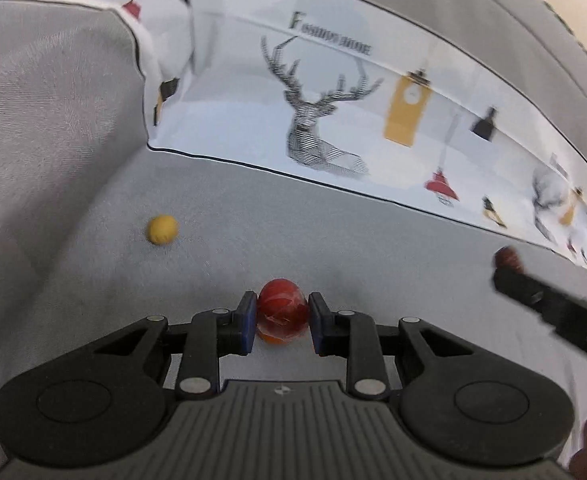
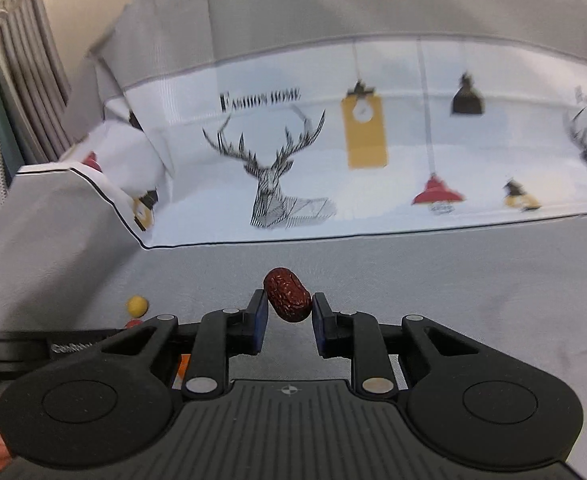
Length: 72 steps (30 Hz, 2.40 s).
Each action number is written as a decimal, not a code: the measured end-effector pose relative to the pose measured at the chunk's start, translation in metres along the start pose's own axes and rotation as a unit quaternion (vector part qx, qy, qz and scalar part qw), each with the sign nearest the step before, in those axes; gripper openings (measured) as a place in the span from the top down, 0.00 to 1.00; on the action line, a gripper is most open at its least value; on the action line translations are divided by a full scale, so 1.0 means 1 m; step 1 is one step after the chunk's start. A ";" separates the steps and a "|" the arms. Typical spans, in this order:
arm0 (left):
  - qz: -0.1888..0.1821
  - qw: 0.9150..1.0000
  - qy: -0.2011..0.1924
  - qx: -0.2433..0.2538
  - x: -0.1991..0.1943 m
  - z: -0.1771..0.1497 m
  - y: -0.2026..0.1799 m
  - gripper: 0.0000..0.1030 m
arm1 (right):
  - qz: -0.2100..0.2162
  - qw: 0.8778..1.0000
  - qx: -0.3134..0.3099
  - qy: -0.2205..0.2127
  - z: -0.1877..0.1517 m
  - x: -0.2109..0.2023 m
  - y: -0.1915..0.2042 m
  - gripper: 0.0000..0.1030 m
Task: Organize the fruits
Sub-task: 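Carry the plum in the left tool and date in the right over the plate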
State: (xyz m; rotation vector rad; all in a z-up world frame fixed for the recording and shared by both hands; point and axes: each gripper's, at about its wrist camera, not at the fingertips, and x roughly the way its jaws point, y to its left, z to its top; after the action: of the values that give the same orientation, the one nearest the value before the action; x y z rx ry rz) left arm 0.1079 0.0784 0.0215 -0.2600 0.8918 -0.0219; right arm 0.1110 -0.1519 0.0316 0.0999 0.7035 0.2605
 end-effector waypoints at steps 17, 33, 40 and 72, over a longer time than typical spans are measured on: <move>-0.048 0.994 0.007 0.098 -0.037 -0.064 -0.053 0.71 | -0.097 0.993 0.069 0.005 -0.054 -0.087 -0.084 0.76; -0.063 0.991 0.015 0.114 -0.023 -0.064 -0.068 0.71 | -0.094 0.995 0.034 0.013 -0.050 -0.073 -0.080 0.76; -0.073 0.990 0.021 0.122 -0.019 -0.066 -0.075 0.71 | -0.094 0.995 0.034 0.014 -0.049 -0.073 -0.081 0.76; -0.177 0.952 0.104 0.229 -0.003 -0.108 -0.121 0.71 | -0.065 0.996 -0.005 0.055 -0.056 -0.059 -0.066 0.76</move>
State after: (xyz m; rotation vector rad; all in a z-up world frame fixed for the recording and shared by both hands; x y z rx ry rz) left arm 0.0333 -0.0615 -0.0121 0.0216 1.0121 -0.5924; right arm 0.0452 -0.2315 0.0139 0.0304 0.8139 0.1459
